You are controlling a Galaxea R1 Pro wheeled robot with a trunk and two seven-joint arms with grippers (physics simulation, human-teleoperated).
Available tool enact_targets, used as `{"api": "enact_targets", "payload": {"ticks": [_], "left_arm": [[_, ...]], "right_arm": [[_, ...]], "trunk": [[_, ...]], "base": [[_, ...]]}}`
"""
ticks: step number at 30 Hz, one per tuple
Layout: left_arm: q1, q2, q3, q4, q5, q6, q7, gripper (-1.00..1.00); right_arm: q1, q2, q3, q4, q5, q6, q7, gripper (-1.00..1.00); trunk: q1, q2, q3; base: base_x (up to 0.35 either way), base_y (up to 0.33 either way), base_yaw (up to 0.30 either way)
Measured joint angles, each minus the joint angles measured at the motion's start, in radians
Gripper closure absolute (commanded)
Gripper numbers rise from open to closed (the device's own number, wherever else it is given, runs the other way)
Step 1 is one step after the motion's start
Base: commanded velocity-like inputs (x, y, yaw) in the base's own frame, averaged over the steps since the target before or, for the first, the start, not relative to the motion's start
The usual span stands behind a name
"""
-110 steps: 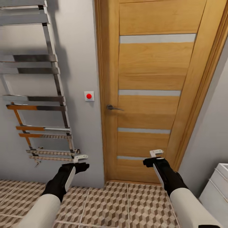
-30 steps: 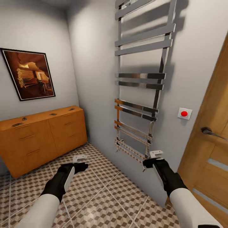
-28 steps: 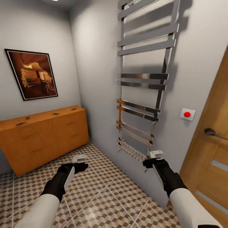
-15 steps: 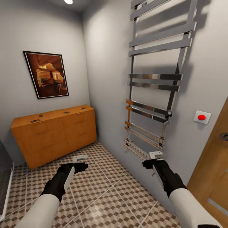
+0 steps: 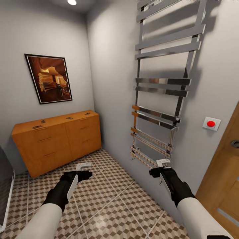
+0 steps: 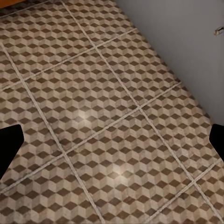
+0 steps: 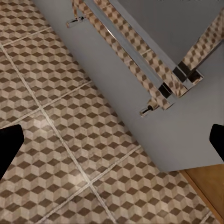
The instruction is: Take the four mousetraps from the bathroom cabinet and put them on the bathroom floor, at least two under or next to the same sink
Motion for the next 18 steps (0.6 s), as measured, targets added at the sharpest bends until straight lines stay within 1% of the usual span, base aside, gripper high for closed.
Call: {"api": "enact_targets", "payload": {"ticks": [4,8,18], "left_arm": [[0.000,0.000,-0.001,0.000,0.000,0.000,0.000,-1.00],[0.000,-0.002,-0.001,0.000,0.000,0.001,0.000,-1.00],[0.000,0.000,0.001,-0.001,0.000,0.001,0.000,-1.00]], "right_arm": [[0.000,0.000,0.000,0.000,-0.001,0.000,0.002,-1.00],[0.000,0.000,0.000,0.000,-0.001,0.000,0.004,-1.00],[0.000,0.000,0.000,0.001,-0.002,0.000,0.006,-1.00]], "trunk": [[-0.015,0.028,0.013],[-0.031,0.056,0.025],[-0.069,0.126,0.057]], "base": [[0.000,0.000,0.011],[0.000,0.000,0.137],[0.000,0.000,0.282]]}}
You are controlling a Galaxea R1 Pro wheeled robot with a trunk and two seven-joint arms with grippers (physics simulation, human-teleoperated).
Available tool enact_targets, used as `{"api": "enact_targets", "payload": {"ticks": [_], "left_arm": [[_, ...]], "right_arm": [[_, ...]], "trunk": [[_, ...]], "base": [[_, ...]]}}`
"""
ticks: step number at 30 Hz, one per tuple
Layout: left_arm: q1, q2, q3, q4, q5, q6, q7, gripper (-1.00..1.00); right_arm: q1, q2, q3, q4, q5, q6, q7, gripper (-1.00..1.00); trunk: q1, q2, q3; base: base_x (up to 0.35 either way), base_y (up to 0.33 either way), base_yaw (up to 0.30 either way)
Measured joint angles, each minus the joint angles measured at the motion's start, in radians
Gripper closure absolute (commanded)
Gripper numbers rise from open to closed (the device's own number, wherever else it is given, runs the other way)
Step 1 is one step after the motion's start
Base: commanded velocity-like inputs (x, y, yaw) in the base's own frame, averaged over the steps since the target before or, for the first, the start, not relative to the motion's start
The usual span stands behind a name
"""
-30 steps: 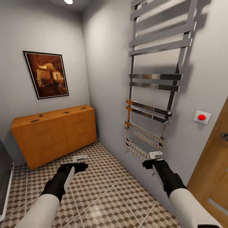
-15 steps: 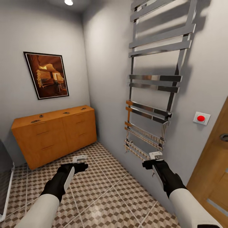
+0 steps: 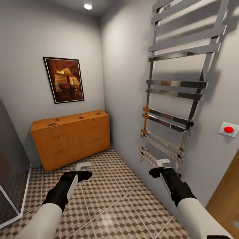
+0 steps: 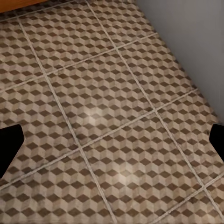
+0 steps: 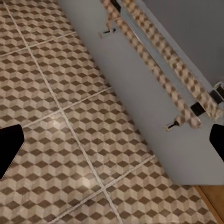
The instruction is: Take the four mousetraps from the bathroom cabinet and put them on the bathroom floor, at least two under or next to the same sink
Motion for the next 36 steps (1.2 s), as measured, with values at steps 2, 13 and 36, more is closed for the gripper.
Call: {"api": "enact_targets", "payload": {"ticks": [2,13,36], "left_arm": [[0.000,0.000,0.000,0.000,0.000,0.000,0.000,-1.00],[0.000,0.000,0.001,0.000,0.000,-0.001,0.000,-1.00],[0.000,-0.001,-0.001,0.003,-0.007,-0.013,0.001,-1.00]], "right_arm": [[0.000,0.000,0.000,0.000,0.000,0.000,0.000,-1.00],[0.000,0.000,0.000,0.000,0.000,0.000,0.001,-1.00],[0.000,0.001,0.000,0.000,0.000,0.000,0.001,-1.00]], "trunk": [[-0.008,0.014,0.006],[-0.042,0.078,0.035],[-0.043,0.077,0.035]], "base": [[0.000,0.000,0.296],[0.000,0.000,0.280],[0.194,0.000,0.016]]}}
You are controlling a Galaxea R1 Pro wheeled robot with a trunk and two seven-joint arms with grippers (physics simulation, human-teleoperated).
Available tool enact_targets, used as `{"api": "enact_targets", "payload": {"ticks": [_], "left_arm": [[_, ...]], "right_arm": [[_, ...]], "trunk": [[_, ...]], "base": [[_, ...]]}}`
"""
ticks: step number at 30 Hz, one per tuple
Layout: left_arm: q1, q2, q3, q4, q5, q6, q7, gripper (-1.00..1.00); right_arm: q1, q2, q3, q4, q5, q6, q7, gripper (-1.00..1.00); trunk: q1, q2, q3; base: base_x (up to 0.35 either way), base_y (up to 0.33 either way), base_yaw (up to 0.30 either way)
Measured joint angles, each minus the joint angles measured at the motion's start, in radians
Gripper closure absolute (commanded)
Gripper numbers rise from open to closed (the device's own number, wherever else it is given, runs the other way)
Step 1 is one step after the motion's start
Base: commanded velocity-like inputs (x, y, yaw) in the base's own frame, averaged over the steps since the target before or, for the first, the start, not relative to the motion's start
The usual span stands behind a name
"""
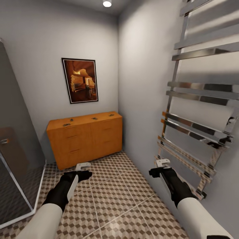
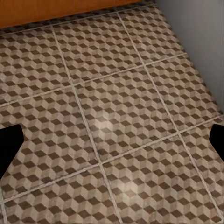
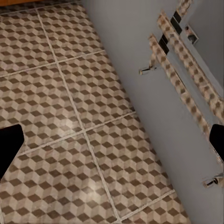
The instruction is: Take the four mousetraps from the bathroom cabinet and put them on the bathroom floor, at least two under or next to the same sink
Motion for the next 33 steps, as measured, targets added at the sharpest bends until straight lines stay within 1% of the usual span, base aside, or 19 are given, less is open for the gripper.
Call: {"api": "enact_targets", "payload": {"ticks": [6,9,17,19,20,26,27,31,33], "left_arm": [[0.000,0.003,0.003,0.000,0.004,0.000,0.000,-1.00],[0.000,0.008,0.004,0.000,0.006,0.000,0.000,-1.00],[0.000,0.009,0.004,0.000,0.004,0.000,0.000,-1.00],[0.000,0.009,0.004,0.000,0.003,0.000,0.001,-1.00],[0.000,0.009,0.004,-0.001,0.003,-0.001,0.001,-1.00],[0.000,0.009,0.004,-0.001,0.003,-0.002,0.001,-1.00],[0.000,0.009,0.004,-0.001,0.003,-0.003,0.000,-1.00],[0.000,0.009,0.004,0.000,0.002,-0.003,0.001,-1.00],[0.000,0.009,0.004,0.000,0.002,-0.003,0.000,-1.00]], "right_arm": [[0.000,0.000,0.000,0.000,0.000,0.000,0.000,-1.00],[0.000,0.001,0.000,0.000,0.000,0.000,0.000,-1.00],[0.000,0.002,0.000,0.005,-0.005,0.001,0.000,-1.00],[0.000,0.002,0.000,0.012,-0.024,0.001,0.000,-1.00],[0.000,0.002,0.000,0.015,-0.046,0.001,-0.001,-1.00],[0.000,0.000,0.000,0.020,-0.118,0.002,-0.009,-1.00],[0.000,-0.002,0.000,0.022,-0.138,0.003,-0.011,-1.00],[0.000,-0.003,0.000,0.023,-0.148,0.003,-0.011,-1.00],[0.000,-0.003,0.001,0.023,-0.149,0.003,-0.011,-1.00]], "trunk": [[0.000,0.000,0.000],[0.000,0.000,0.000],[0.000,0.000,-0.001],[0.000,0.000,-0.002],[0.000,0.000,-0.002],[0.000,0.000,-0.005],[0.000,0.000,-0.005],[0.000,0.000,-0.008],[0.000,0.000,-0.008]], "base": [[0.328,0.000,0.115],[0.328,0.000,0.243],[0.328,0.000,0.277],[0.328,0.000,0.288],[0.328,0.000,0.288],[0.328,0.000,0.288],[0.328,0.000,0.289],[0.328,0.000,0.284],[0.328,0.000,0.123]]}}
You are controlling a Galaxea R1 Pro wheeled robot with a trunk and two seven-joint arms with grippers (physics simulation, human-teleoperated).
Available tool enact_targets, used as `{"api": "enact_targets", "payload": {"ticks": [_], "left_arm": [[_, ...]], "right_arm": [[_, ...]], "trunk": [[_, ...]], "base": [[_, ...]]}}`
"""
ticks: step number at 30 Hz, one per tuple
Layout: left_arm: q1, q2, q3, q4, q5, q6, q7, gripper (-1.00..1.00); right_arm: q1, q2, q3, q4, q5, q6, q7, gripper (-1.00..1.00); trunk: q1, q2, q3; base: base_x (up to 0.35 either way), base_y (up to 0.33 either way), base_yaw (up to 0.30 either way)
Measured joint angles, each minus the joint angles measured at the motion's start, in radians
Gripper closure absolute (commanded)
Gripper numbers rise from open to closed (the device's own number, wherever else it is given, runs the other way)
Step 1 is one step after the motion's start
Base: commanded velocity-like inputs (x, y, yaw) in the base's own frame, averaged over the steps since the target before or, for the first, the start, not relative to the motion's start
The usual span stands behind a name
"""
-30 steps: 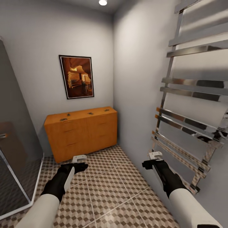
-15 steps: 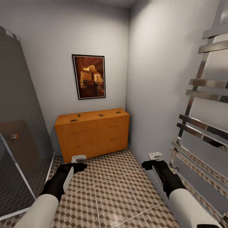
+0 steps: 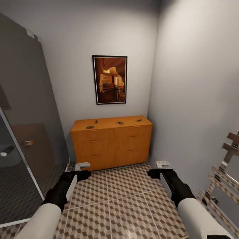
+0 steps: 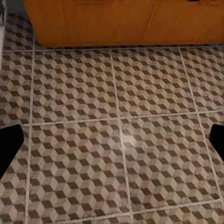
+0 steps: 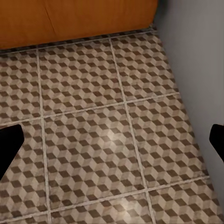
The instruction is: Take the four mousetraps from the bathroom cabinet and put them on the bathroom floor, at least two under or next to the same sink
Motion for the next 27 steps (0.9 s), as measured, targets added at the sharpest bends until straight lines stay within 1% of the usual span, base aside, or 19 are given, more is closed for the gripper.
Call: {"api": "enact_targets", "payload": {"ticks": [13,16,23,27], "left_arm": [[0.000,-0.007,-0.003,0.000,0.001,0.000,0.000,-1.00],[0.000,-0.010,-0.006,0.000,0.005,-0.001,-0.001,-1.00],[0.000,-0.015,-0.013,-0.002,0.008,-0.028,-0.002,-1.00],[0.000,-0.015,-0.014,-0.005,0.008,-0.036,-0.004,-1.00]], "right_arm": [[0.000,0.000,0.002,0.000,0.005,-0.004,-0.002,-1.00],[0.000,0.000,0.002,-0.001,0.008,0.001,-0.003,-1.00],[-0.003,0.000,0.001,-0.019,0.015,0.010,-0.004,-1.00],[-0.016,0.002,0.001,-0.030,0.013,0.012,-0.015,-1.00]], "trunk": [[0.000,0.000,-0.001],[0.000,0.000,-0.001],[0.000,0.000,-0.001],[0.000,0.000,-0.001]], "base": [[0.328,0.000,0.019],[0.328,0.000,0.000],[0.328,0.000,0.000],[0.328,0.000,0.000]]}}
